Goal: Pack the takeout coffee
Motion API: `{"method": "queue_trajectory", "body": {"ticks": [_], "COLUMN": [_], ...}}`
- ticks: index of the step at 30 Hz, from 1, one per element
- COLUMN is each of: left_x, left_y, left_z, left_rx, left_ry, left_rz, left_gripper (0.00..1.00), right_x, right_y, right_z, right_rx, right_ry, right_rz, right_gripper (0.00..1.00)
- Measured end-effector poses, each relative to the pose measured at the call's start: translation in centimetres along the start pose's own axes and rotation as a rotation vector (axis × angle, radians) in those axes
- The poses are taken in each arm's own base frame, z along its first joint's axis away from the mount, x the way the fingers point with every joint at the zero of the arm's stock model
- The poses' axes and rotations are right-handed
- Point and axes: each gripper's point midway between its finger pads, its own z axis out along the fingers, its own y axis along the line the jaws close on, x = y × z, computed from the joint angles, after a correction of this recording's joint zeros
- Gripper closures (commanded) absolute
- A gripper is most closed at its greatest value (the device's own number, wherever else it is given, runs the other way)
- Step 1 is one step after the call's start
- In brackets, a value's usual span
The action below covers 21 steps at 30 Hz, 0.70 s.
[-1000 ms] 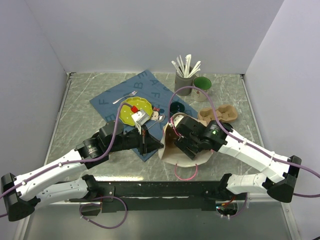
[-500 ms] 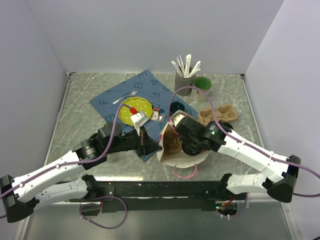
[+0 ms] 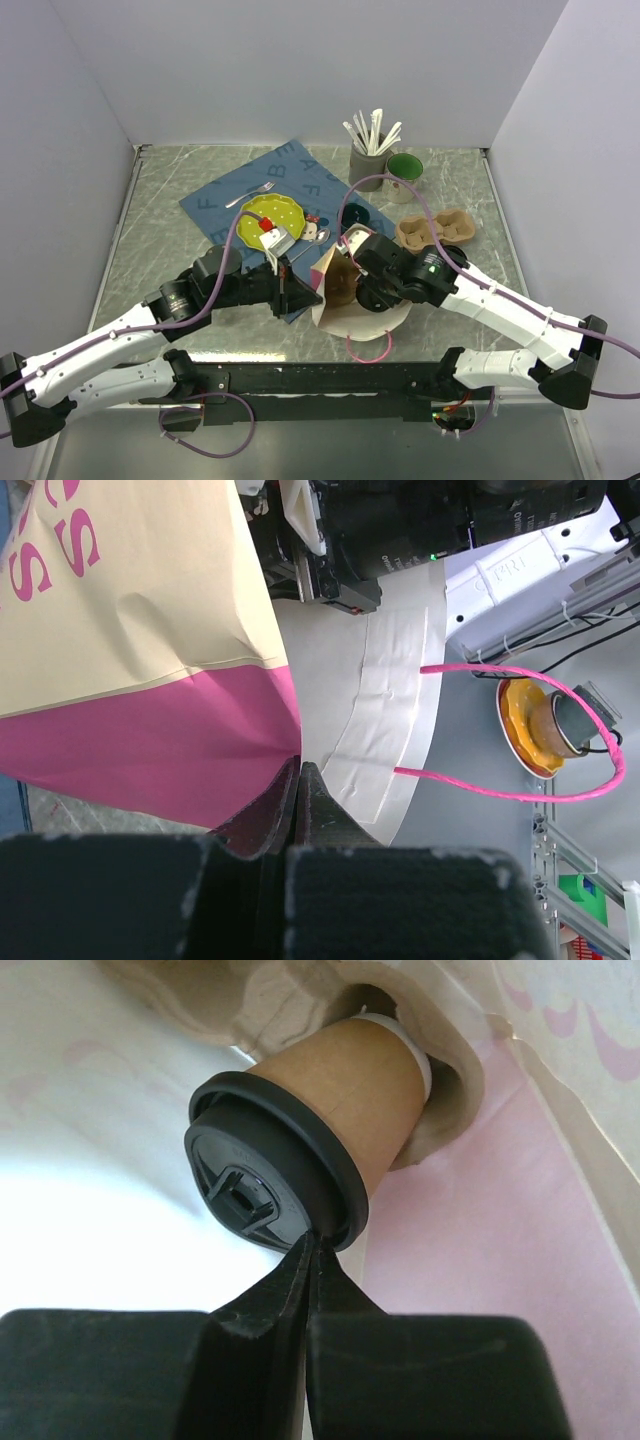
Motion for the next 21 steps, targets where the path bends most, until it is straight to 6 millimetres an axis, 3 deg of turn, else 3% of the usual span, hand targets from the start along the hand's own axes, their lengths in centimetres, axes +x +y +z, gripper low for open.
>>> {"method": "queue_trajectory", "body": {"ticks": [12, 15, 19, 21], "left_x": [0.4, 0.4, 0.3, 0.3], "left_y": [0.1, 0.1, 0.0, 0.0], "left_z": [-0.4, -0.5, -0.5, -0.5], "left_rx": [0.003, 0.005, 0.008, 0.008], "left_ry": [-0.006, -0.01, -0.015, -0.014], "left_rz": [0.005, 0.008, 0.012, 0.013], "left_gripper": [0.99, 0.99, 0.99, 0.99], "right_x": [-0.4, -0.4, -0.6, -0.7], "right_y": [0.5, 0.6, 1.0, 1.2], "right_z": [0.6, 0.6, 0.6, 0.5], "right_rx": [-0.017, -0.023, -0.043, -0.055], "right_ry": [0.005, 0.006, 0.001, -0.008], "right_rz": [-0.014, -0.01, -0.002, 0.003], "right_gripper": [0.92, 0.82, 0.57, 0.5]}}
